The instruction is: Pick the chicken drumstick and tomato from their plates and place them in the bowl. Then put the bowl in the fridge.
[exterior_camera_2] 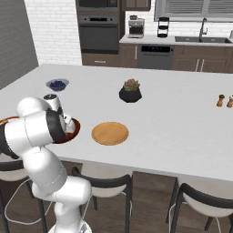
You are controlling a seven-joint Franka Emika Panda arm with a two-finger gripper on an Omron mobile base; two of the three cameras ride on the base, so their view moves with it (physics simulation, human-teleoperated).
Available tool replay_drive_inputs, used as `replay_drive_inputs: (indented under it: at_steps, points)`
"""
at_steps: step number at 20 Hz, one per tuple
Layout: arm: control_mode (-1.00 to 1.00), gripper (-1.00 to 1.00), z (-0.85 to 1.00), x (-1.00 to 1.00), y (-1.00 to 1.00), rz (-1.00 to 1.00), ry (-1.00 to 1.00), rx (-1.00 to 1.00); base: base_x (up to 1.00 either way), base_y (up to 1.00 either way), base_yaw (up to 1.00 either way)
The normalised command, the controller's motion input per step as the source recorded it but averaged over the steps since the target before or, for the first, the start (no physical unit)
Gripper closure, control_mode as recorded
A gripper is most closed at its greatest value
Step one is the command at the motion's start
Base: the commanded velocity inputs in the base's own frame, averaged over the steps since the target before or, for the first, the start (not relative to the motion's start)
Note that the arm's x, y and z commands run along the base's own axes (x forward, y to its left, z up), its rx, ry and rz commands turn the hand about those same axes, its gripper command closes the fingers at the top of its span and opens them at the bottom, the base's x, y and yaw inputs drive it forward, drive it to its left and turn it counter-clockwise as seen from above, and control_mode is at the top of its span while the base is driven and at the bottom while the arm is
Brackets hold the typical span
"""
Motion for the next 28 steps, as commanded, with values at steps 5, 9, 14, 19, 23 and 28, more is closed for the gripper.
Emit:
replay_drive_inputs:
  at_steps: [5, 9, 14, 19, 23, 28]
  points:
    - [-1.00, -1.00, 0.67, -0.37, -0.26, -0.02, -0.02, 0.00, 0.00, 0.00, 0.00]
    - [-1.00, -1.00, 0.52, -0.61, -0.95, -0.13, 0.00, 0.03, 0.00, 0.00, 0.00]
    - [-1.00, -1.00, 0.65, -0.22, -0.98, -0.15, 0.00, 0.01, 0.00, 0.00, 0.00]
    - [-1.00, -1.00, 0.89, -0.36, -0.84, -0.02, 0.00, 0.00, 0.00, 0.00, 0.00]
    - [-1.00, -1.00, 0.87, -0.62, -0.52, 0.00, 0.00, -0.05, 0.00, 0.00, 0.00]
    - [-1.00, -1.00, 0.24, -0.83, -0.54, 0.06, 0.00, -0.05, 0.00, 0.00, 0.00]
